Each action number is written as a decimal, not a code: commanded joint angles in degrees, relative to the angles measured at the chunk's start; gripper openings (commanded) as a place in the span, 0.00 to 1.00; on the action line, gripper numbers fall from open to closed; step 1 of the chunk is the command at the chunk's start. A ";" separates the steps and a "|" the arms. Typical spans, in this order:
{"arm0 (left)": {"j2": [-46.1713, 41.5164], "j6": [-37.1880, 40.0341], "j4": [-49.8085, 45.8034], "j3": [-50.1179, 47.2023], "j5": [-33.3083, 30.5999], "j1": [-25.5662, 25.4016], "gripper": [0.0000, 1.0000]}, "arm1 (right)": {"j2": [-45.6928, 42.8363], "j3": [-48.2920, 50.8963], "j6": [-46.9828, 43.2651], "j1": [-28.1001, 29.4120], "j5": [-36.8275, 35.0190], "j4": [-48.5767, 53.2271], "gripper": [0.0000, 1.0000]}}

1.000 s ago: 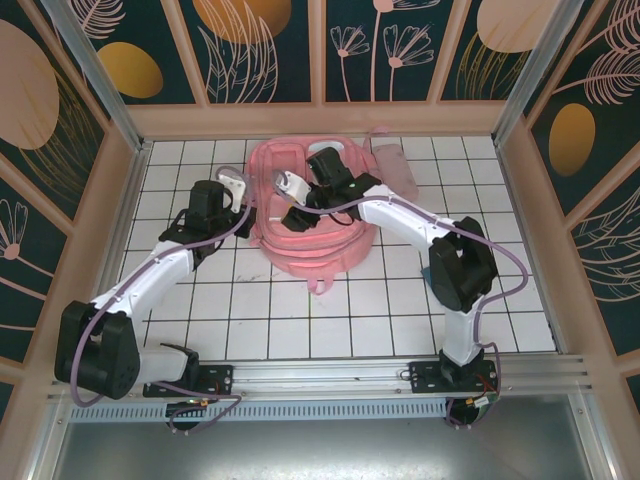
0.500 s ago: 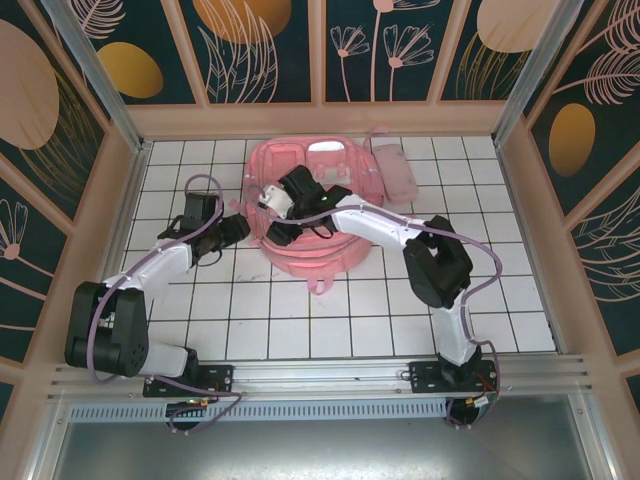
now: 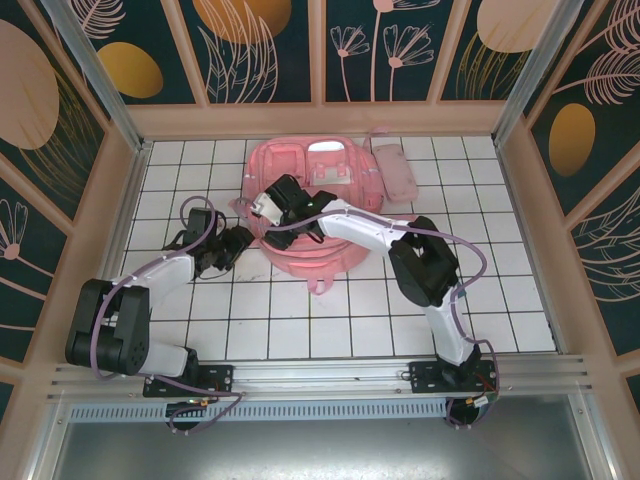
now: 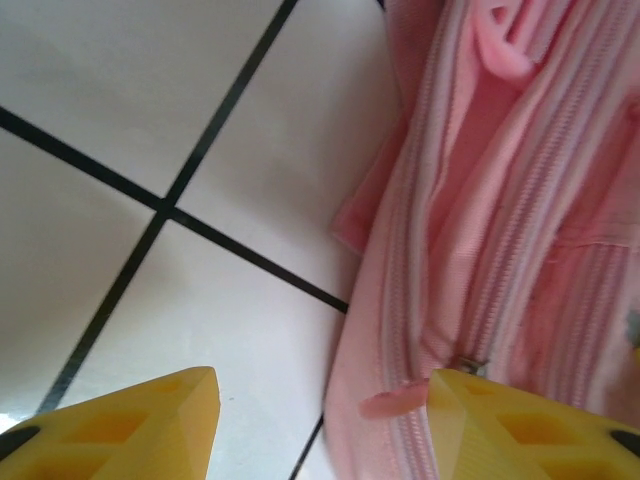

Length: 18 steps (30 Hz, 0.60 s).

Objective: Pack the student bag

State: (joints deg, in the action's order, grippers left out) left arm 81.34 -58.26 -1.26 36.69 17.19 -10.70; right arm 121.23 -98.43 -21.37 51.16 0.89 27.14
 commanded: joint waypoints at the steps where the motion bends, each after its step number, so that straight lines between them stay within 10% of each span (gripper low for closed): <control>1: 0.07 -2.56 3.28 -0.23 1.91 0.23 0.58 | 1.02 -1.78 -1.92 0.78 -1.47 1.88 0.61; 18: 2.33 -11.08 14.26 -3.38 6.98 0.16 0.35 | 1.03 -1.44 -1.23 0.88 -3.16 0.15 0.53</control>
State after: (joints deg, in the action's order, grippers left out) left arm 83.05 -69.30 10.70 32.99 22.79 -10.70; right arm 121.78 -98.43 -22.17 51.64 -0.82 27.27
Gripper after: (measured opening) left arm 0.361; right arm 0.538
